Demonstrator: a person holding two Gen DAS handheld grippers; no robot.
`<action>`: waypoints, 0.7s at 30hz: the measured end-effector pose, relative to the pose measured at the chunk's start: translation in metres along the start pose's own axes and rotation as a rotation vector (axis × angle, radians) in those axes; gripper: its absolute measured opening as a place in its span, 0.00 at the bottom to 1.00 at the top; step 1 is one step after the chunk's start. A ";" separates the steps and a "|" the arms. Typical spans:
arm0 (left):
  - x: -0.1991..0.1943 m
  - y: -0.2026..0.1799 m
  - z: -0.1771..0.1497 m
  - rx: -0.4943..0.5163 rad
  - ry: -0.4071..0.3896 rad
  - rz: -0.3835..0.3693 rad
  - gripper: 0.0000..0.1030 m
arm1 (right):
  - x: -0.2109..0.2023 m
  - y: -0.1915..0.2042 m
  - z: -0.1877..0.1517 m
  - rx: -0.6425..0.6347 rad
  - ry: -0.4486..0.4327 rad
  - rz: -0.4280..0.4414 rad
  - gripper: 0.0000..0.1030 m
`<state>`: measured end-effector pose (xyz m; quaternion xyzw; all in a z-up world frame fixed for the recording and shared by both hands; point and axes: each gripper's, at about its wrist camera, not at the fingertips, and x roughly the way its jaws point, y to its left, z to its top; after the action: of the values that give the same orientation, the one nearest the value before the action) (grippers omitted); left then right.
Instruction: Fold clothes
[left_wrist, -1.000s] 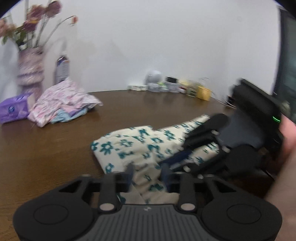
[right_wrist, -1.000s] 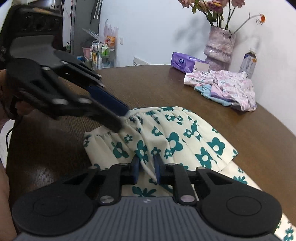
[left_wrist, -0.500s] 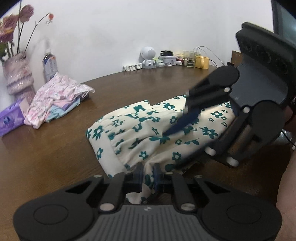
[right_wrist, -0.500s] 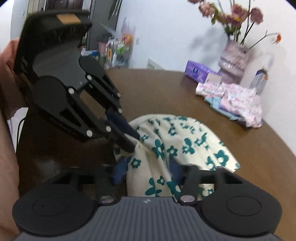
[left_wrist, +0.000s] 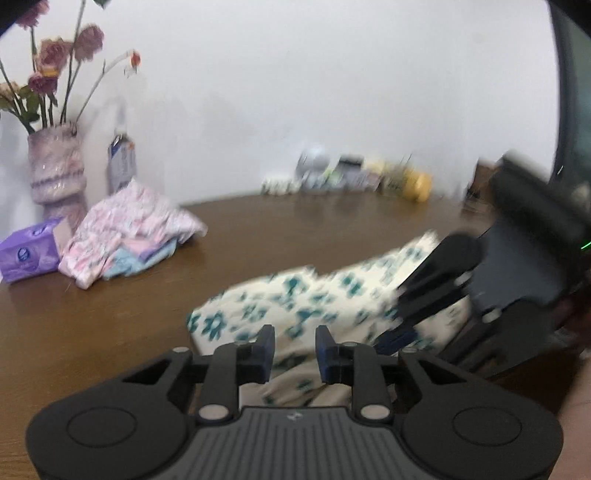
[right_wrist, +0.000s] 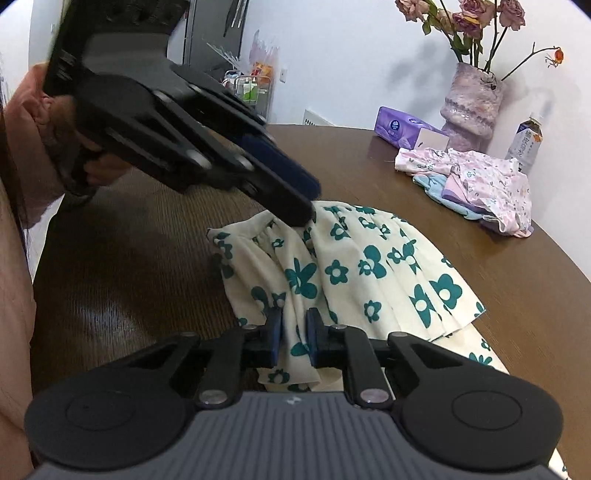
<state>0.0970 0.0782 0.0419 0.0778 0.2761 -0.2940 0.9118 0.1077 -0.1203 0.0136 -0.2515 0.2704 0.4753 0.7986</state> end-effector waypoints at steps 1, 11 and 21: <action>0.006 0.000 -0.003 0.004 0.029 -0.006 0.17 | -0.001 0.000 -0.001 -0.006 -0.002 -0.004 0.13; 0.014 0.000 -0.013 0.006 0.075 -0.026 0.15 | -0.018 0.017 0.004 -0.119 -0.063 -0.056 0.16; 0.014 0.002 -0.015 -0.020 0.064 -0.032 0.15 | -0.003 0.007 0.009 -0.142 -0.069 -0.072 0.53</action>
<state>0.1014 0.0774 0.0218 0.0739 0.3094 -0.3030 0.8984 0.1022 -0.1135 0.0211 -0.3004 0.1994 0.4728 0.8041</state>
